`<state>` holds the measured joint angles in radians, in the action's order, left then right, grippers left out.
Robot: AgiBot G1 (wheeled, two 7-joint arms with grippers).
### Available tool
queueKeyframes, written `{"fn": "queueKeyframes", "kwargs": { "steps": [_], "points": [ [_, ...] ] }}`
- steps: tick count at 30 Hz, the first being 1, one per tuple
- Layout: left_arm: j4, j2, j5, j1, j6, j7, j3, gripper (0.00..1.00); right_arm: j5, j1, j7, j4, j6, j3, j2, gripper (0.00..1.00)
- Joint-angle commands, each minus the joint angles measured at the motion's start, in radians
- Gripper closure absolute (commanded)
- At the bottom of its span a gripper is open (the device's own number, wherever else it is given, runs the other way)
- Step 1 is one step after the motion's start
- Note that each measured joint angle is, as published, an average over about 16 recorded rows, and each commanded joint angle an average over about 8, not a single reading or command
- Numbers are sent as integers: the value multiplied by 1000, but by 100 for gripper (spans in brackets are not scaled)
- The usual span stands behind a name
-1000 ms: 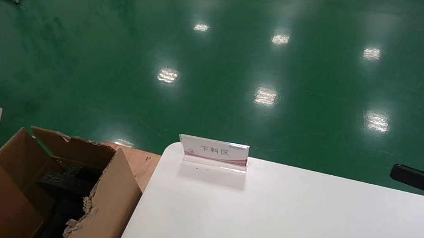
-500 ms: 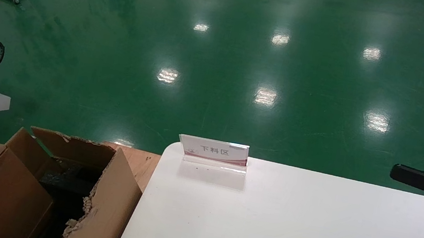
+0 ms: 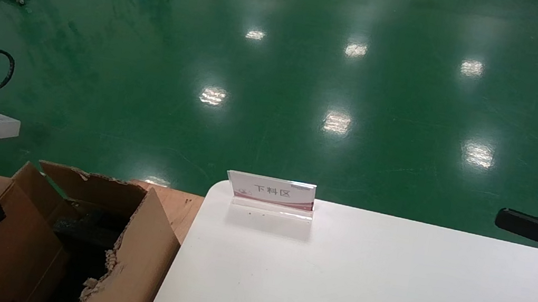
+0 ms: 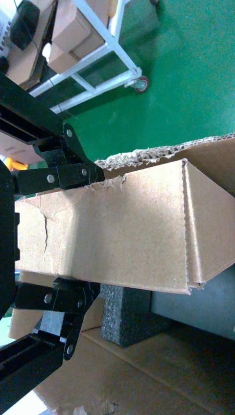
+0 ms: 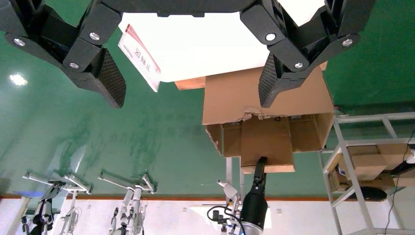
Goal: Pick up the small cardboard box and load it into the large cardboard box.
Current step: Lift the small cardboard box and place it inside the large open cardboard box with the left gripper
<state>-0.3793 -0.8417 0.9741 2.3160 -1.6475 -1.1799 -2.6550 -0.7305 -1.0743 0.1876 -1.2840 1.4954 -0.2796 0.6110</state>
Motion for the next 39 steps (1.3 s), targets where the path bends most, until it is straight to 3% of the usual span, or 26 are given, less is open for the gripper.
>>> {"fn": "queueKeyframes", "kwargs": {
  "steps": [1,39],
  "points": [
    [16,-8,1,-16,0,0,1,100,0,0,0,0,0,0,0,0],
    [153,-100,42,-207,77,-32,12,100,0,0,0,0,0,0,0,0]
  ]
}}
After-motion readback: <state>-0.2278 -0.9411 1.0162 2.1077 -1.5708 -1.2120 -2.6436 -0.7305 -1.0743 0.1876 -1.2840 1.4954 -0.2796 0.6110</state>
